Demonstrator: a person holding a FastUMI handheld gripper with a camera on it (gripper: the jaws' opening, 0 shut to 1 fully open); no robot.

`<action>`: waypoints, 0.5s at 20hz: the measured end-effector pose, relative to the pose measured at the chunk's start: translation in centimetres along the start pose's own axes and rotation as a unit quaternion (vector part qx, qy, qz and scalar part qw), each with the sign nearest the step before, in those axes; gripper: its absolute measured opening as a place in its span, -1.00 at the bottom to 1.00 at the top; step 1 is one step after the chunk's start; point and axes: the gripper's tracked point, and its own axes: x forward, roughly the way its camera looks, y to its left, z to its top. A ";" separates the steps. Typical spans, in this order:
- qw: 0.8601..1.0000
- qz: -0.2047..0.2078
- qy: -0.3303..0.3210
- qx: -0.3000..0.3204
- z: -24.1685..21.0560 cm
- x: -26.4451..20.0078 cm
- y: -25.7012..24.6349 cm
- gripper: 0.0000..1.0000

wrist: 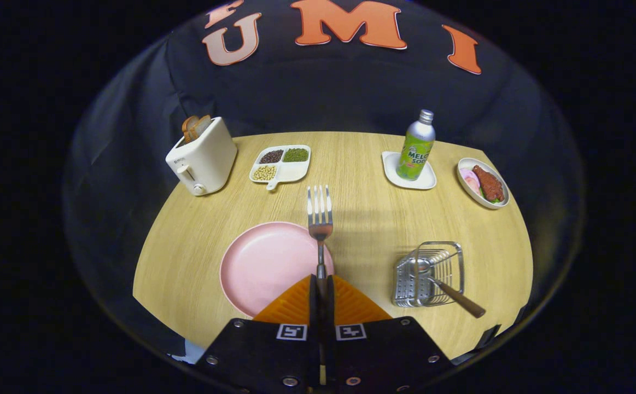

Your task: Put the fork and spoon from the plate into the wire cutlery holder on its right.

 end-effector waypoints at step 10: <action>0.998 -0.026 0.057 0.010 -0.3 -3.7 -8.3 -0.90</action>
